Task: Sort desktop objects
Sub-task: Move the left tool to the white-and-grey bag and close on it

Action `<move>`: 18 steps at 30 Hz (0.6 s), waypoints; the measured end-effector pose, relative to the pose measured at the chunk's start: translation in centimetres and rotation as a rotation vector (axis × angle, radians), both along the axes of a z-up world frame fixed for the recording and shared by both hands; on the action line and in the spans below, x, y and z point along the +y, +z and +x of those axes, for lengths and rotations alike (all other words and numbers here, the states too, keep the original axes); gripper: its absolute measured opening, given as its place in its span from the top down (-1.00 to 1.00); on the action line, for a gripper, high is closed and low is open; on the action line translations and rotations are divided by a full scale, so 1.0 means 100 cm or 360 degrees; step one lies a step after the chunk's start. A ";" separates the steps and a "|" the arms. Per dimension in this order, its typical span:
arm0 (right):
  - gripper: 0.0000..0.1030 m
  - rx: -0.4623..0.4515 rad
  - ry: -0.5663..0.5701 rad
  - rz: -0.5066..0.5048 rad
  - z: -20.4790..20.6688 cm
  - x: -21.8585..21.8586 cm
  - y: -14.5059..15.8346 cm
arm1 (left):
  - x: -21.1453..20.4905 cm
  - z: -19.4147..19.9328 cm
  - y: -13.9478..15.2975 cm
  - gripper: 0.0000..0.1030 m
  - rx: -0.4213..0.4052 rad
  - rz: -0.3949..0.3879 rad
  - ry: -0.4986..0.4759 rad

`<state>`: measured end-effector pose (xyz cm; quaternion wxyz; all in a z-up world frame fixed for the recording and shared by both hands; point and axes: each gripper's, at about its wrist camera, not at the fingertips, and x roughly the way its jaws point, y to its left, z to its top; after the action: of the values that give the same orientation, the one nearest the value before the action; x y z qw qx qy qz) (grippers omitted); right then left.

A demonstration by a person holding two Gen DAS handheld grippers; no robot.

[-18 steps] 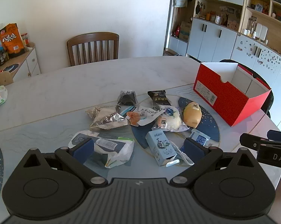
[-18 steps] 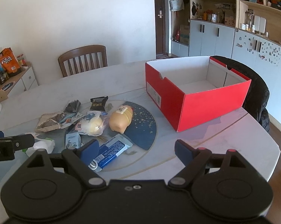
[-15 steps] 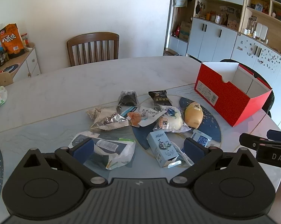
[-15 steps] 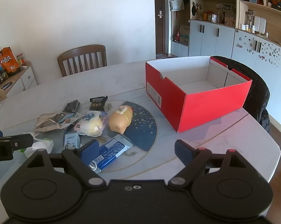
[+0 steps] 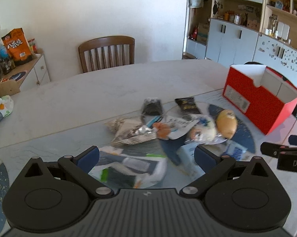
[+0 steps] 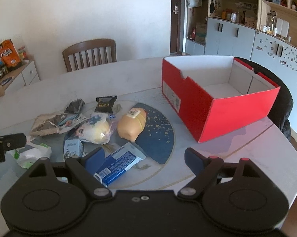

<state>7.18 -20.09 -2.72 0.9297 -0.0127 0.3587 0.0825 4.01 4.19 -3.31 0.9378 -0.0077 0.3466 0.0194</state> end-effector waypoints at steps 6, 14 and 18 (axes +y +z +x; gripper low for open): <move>-0.70 0.0045 0.0009 -0.0021 0.017 0.011 -0.015 | 0.020 0.009 -0.021 -1.00 0.0051 0.0064 0.0021; -0.70 0.0085 0.0010 -0.0054 0.037 0.023 -0.028 | 0.033 0.028 -0.029 -1.00 0.0098 0.0040 0.0034; -0.70 0.0169 -0.0023 -0.0054 0.048 0.023 -0.042 | 0.040 0.034 -0.038 -1.00 0.0156 -0.0014 0.0051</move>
<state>11.99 -17.78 -6.94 0.9096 -0.0214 0.4090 0.0703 7.46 8.22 -7.11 0.9192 -0.0163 0.3920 0.0334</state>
